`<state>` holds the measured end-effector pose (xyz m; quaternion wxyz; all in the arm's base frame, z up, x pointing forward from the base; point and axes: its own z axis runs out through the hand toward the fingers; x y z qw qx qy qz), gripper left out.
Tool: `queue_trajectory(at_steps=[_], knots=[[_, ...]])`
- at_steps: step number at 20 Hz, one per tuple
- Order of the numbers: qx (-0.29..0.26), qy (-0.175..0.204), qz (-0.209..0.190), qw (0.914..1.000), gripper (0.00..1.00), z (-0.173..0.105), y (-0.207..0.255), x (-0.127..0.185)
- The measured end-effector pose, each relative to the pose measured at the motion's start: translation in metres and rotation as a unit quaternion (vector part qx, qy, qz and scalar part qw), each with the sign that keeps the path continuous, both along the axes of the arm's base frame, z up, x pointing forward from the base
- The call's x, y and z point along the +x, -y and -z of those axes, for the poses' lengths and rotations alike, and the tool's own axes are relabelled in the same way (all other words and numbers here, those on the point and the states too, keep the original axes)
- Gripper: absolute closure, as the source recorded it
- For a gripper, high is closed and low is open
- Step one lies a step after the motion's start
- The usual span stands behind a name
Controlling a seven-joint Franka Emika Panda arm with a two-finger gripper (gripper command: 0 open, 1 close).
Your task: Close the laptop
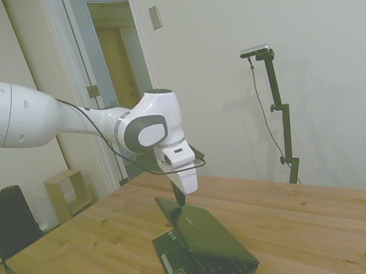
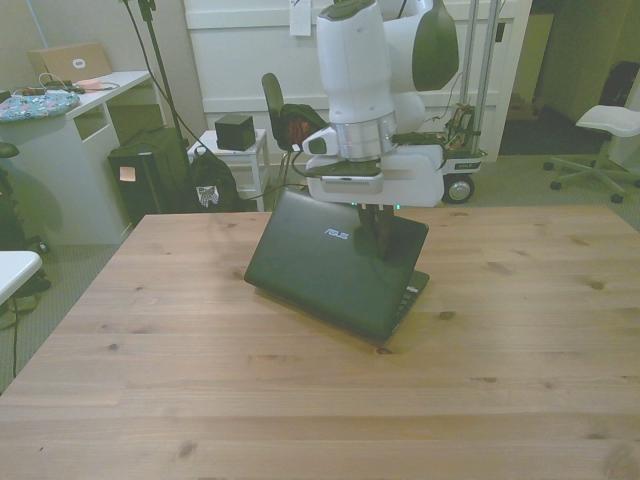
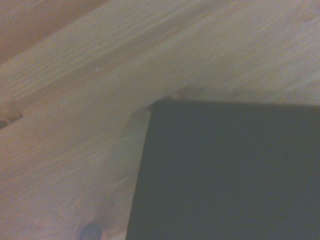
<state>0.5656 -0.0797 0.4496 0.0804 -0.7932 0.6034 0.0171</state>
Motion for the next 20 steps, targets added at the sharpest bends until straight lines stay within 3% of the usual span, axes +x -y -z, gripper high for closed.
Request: queue_trajectory(at_steps=[5, 11, 15, 18, 20], knots=[[0.009, -0.036, 0.018, 0.9992, 1.00, 0.037, -0.001, -0.051], [0.015, -0.054, 0.070, 0.9959, 1.00, 0.082, 0.041, -0.110], [0.021, -0.043, 0.092, 0.9946, 1.00, 0.081, 0.084, -0.123], [0.017, -0.036, 0.064, 0.9972, 1.00, 0.075, 0.070, -0.119], [0.011, -0.021, 0.032, 0.9992, 1.00, 0.054, 0.043, -0.115]])
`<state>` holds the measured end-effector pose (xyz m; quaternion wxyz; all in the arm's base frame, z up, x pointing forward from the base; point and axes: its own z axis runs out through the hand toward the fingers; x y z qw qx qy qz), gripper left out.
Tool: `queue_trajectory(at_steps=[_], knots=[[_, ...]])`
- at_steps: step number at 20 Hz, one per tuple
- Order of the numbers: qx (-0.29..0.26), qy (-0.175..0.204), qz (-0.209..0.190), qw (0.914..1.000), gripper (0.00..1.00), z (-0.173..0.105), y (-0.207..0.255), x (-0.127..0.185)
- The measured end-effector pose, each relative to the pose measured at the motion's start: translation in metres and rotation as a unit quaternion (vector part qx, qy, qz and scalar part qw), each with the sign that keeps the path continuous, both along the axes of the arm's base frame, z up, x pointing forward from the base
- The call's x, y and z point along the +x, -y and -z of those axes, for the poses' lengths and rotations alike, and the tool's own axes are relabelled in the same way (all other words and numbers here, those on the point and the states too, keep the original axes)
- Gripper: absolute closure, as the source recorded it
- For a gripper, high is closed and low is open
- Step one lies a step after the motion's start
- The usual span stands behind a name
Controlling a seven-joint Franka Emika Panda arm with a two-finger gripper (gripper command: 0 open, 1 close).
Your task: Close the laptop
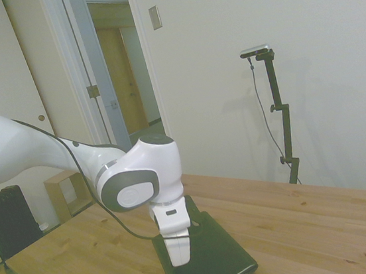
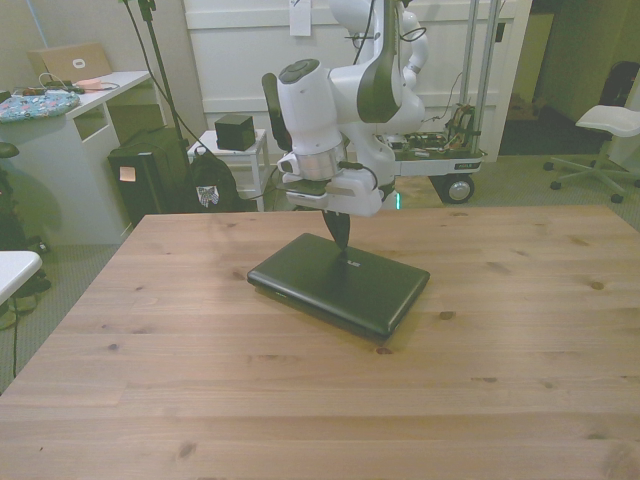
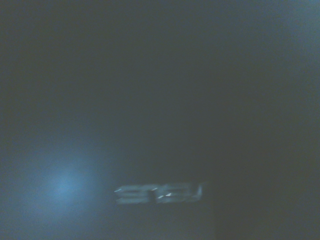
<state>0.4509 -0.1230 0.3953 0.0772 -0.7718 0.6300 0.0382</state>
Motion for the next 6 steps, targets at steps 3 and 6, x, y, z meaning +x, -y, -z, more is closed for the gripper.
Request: queue_trajectory(at_steps=[3, 6], knots=[[-0.006, 0.030, -0.044, 0.9985, 1.00, -0.067, -0.045, -0.010], [-0.014, 0.060, -0.064, 0.9960, 1.00, -0.135, -0.077, -0.034]])
